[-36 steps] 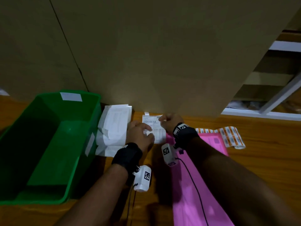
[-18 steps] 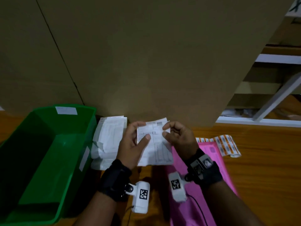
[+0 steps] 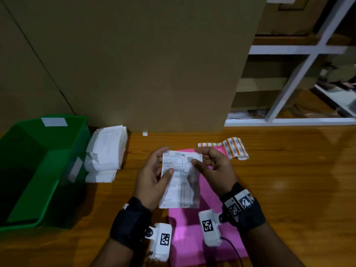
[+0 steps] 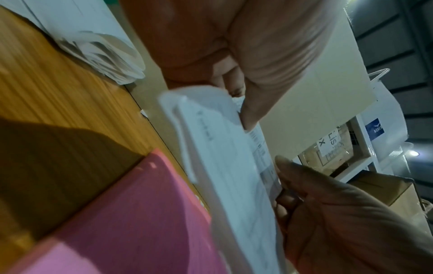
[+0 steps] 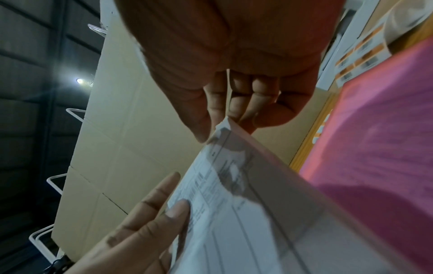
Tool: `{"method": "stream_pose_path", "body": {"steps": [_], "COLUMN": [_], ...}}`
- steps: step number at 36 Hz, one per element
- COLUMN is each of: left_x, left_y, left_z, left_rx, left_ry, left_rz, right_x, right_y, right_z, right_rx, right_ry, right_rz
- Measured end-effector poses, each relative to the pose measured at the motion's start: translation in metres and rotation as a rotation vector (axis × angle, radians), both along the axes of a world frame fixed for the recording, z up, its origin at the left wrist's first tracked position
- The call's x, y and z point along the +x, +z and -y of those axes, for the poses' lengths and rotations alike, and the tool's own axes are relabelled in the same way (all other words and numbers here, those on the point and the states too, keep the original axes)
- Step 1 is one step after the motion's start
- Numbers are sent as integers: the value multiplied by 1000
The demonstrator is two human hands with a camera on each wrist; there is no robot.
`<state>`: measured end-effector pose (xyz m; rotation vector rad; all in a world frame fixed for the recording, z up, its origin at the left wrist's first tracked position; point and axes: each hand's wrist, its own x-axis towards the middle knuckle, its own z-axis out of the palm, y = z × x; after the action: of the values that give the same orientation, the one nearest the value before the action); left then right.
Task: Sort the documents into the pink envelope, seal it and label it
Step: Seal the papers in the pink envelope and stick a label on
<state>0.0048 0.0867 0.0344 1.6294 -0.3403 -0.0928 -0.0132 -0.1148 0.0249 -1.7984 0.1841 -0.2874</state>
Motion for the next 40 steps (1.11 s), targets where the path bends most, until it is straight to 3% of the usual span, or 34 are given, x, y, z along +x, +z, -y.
{"method": "stream_pose_path", "body": {"steps": [9,14,19,28,35,40], "left_x": [-21,-24,-27,-27,-21,-14], "left_y": [3,-2,-7,-5,-4,-7], "left_z": [19,23,23,23,23,18], "left_rx": [-25,-11,-42,-313,-325,-275], "left_ry": [32,-20,-129,-179,-132,-11], "left_rz": [0,-50,-220,-475,-525,-550], "right_x": [-10,-11,-10,-13,-10,-11], "right_y": [5,8,1,0,3,2], "right_z": [14,16,16,16,14,15], "right_rx": [76,-134,-266,-235,-129,-166], "right_ry": [-21,-12,38,169,194,211], "right_rz": [54,70,109,108,112,123]}}
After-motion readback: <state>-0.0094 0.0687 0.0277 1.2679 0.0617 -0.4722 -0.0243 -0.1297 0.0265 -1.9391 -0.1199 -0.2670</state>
